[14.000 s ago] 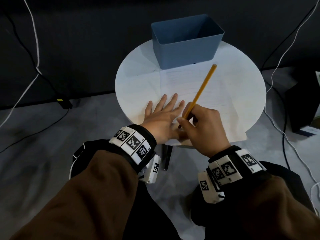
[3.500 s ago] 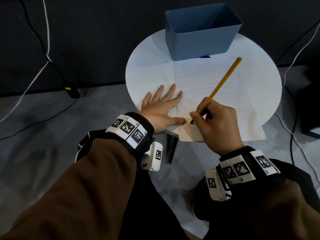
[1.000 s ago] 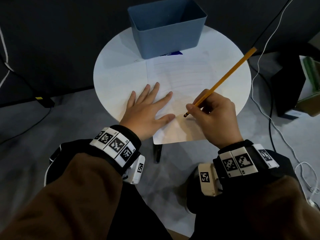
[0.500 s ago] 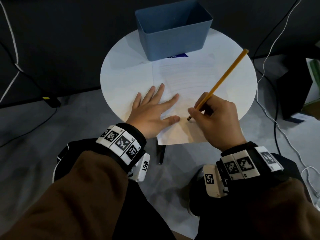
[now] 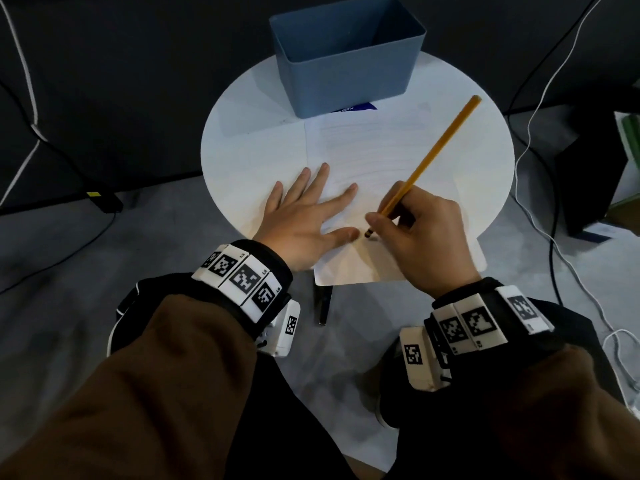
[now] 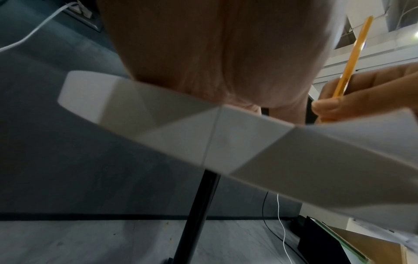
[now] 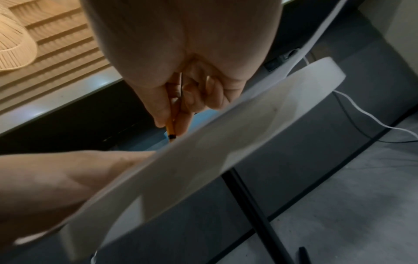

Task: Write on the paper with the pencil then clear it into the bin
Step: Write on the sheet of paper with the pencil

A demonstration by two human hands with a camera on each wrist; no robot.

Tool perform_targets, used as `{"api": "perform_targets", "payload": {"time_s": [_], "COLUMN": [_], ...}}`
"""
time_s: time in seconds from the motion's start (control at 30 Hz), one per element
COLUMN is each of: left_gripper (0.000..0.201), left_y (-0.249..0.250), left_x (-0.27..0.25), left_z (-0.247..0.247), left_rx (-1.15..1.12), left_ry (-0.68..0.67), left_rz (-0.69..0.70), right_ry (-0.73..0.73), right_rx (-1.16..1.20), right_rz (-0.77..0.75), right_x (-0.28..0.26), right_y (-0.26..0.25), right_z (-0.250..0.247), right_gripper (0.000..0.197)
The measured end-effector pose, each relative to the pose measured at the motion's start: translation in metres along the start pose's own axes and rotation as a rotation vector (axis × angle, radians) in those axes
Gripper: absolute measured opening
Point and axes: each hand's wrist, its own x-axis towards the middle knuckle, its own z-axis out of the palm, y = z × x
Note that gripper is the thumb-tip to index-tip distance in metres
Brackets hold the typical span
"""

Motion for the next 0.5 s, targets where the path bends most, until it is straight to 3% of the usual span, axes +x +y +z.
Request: {"api": "perform_targets", "payload": {"time_s": [0.33,0.5], "left_gripper": [0.067,0.067], "left_y": [0.0,0.001], "left_x": [-0.002,-0.001], "left_z": [-0.001,-0.001], "left_rx": [-0.022,-0.008], "left_ry": [0.007,-0.007], "left_rz": [0.008,-0.002], "right_ry": [0.082,-0.021], "right_rx": [-0.072,-0.1], "right_rz": [0.053,-0.023], "right_x": [0.001,-0.001], "right_y": [0.014,0.005], "right_z": [-0.022,-0.007], "right_gripper": [0.018,0.018]}}
